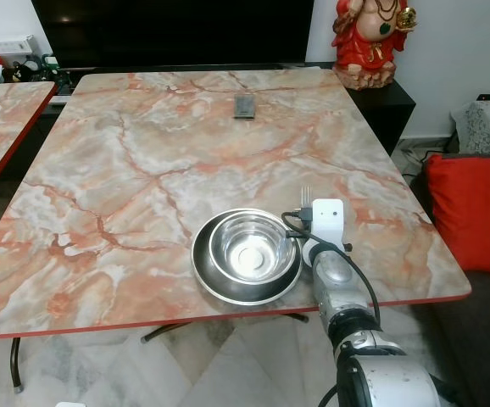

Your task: Setting the table

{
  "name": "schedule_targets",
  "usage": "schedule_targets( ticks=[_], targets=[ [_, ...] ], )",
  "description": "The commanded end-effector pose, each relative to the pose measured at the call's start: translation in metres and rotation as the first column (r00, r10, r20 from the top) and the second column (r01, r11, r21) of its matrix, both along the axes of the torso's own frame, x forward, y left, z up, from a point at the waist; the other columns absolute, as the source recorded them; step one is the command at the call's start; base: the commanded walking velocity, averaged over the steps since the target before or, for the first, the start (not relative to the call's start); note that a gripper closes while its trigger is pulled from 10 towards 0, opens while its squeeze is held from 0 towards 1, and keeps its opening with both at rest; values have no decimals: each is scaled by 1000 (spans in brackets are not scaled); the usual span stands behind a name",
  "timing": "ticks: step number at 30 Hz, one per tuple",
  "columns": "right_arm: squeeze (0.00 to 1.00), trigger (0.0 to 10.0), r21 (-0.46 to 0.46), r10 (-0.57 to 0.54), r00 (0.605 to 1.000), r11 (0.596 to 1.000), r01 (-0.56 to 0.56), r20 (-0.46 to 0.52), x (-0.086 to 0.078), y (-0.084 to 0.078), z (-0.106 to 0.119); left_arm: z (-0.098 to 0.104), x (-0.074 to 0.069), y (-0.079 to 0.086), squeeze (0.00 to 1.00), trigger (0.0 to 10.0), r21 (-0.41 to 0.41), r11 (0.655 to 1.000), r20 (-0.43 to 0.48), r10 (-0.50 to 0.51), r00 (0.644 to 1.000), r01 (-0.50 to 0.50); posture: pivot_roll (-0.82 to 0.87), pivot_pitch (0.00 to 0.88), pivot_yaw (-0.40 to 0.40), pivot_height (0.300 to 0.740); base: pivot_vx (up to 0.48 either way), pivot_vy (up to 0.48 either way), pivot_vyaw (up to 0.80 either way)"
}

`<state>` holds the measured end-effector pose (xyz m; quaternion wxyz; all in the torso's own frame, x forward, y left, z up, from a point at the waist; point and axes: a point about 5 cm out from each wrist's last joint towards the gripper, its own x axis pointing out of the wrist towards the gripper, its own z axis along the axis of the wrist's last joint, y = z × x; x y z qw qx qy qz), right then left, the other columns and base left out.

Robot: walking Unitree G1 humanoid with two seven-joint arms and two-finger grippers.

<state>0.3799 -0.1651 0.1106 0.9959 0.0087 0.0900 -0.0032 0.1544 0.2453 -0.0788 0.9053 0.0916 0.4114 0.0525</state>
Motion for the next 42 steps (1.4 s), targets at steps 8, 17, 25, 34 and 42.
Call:
schedule_targets(
  ticks=[8,17,25,34,42],
  targets=[
    [0,10000,1,9,1000,1000,-9,-27,-2,3,-6,-2,-6,2,0,10000,14,1000,-21,-2,1000,3,66,136,-8,740,0,0,0],
    [0,10000,28,-41,994,999,38,99,3,-2,12,-2,-6,2,0,10000,17,1000,-21,-7,1000,7,65,133,-9,740,0,0,0],
    [0,10000,30,-104,966,995,99,235,5,-14,33,-2,-5,1,0,10000,16,1000,-23,-12,1000,13,59,130,-11,740,0,0,0],
    [0,10000,50,-110,938,994,99,329,-5,-14,35,-2,-6,-1,0,10000,11,1000,-12,-7,1000,7,50,118,-17,740,0,0,0],
    [0,10000,-26,-68,911,996,86,408,-32,-20,30,-4,-8,-2,0,10000,3,1000,-20,3,1000,-2,27,103,-21,740,0,0,0]
  ],
)
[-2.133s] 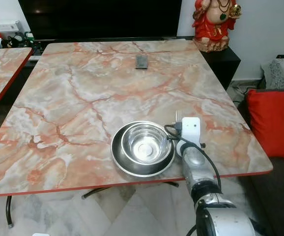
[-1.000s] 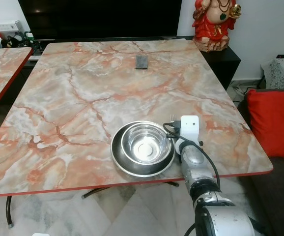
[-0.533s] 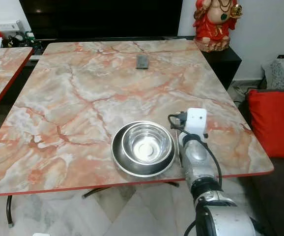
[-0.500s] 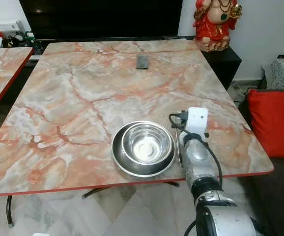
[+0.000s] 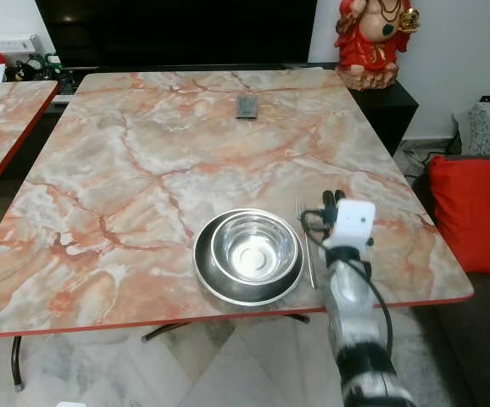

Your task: Setting the table

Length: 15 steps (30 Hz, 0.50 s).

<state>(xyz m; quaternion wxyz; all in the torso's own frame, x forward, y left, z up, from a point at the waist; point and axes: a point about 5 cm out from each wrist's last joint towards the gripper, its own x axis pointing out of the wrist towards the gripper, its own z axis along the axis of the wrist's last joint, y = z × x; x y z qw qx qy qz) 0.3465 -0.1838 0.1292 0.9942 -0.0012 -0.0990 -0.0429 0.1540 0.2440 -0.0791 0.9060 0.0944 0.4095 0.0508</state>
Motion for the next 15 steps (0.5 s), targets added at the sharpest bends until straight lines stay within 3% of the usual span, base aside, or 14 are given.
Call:
schedule_targets(
  ticks=[1,7,12,15],
  targets=[
    [0,10000,-7,-6,998,1000,6,68,-1,-4,16,-4,-8,-1,0,10000,-3,1000,-24,9,1000,-9,26,100,-22,740,0,0,0],
    [0,10000,-24,-4,988,1000,8,151,-10,-5,33,-4,-7,-3,0,10000,-13,1000,-25,15,1000,-15,15,92,-27,740,0,0,0],
    [0,10000,-44,31,991,999,-26,129,-21,6,28,-4,-7,-3,0,10000,-18,999,-25,29,999,-29,17,91,-27,740,0,0,0],
    [0,10000,-65,38,991,997,-30,125,-24,10,26,-5,-9,-2,0,10000,-19,999,-31,34,999,-34,29,90,-25,740,0,377,538]
  ],
)
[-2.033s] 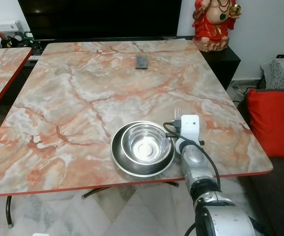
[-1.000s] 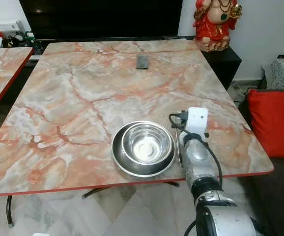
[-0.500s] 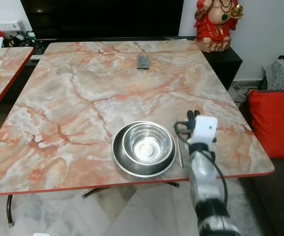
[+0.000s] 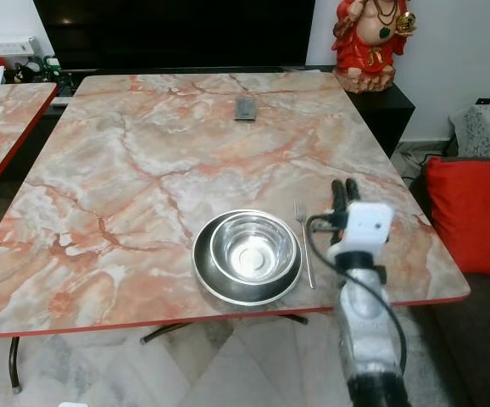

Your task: Setting the table

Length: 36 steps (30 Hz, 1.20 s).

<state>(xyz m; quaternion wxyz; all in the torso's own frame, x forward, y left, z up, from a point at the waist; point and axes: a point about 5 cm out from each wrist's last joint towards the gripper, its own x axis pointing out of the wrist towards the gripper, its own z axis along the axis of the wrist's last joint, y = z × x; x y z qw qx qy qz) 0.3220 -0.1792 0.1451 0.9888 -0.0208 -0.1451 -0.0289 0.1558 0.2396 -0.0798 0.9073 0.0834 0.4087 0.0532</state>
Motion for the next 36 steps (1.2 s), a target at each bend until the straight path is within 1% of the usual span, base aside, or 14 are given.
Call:
schedule_targets(
  ticks=[1,5,10,17,22,30,36],
  targets=[
    [0,10000,-20,13,999,1000,-12,35,1,6,11,-4,-11,3,0,10000,0,1000,-37,20,999,-20,29,90,-25,740,0,480,800],
    [0,10000,-16,21,999,1000,-20,48,1,7,16,-5,-13,4,0,10000,4,1000,-43,19,999,-19,30,93,-24,740,0,480,800],
    [0,10000,-17,16,998,1000,-15,56,1,3,20,-5,-13,5,0,10000,5,1000,-48,19,999,-19,32,90,-25,740,0,480,800],
    [0,10000,12,3,999,1000,-4,53,0,2,24,-5,-13,5,0,10000,4,1000,-52,17,999,-17,27,83,-23,740,0,480,0],
    [0,10000,23,12,999,1000,-13,46,1,7,22,-5,-13,3,0,10000,4,1000,-53,14,998,-14,28,69,-25,740,0,480,0],
    [0,10000,34,15,999,999,-17,37,2,9,22,-6,-13,1,0,10000,0,1000,-56,12,998,-12,26,58,-30,740,0,480,0],
    [0,10000,57,21,999,998,-23,25,1,15,20,-6,-13,0,0,10000,-2,1000,-58,11,998,-11,27,51,-31,740,0,480,0]
  ],
)
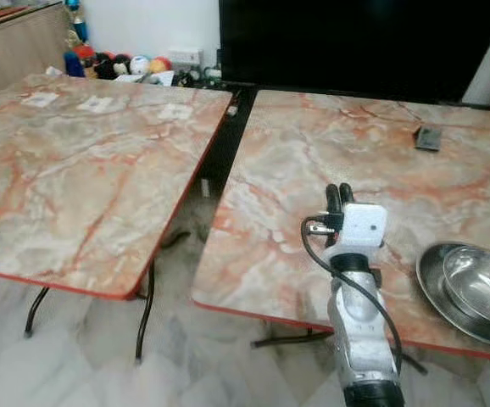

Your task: Setting the table

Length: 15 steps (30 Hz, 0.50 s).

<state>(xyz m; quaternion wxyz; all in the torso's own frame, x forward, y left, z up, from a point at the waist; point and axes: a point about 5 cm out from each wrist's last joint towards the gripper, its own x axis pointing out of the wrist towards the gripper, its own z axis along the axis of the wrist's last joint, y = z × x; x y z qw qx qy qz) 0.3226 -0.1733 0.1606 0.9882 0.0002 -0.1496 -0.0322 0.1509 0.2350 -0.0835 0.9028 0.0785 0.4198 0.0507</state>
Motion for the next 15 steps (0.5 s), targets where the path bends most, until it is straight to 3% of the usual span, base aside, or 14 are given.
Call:
schedule_targets(
  ticks=[1,15],
  targets=[
    [0,10000,17,24,1000,1000,-24,13,1,10,4,-3,-9,4,0,10000,10,1000,-34,9,999,-9,27,51,-31,740,0,480,0],
    [0,10000,37,21,1000,999,-20,-16,0,15,-3,-3,-10,7,0,10000,13,1000,-39,6,999,-6,31,44,-30,740,0,480,0]
  ],
)
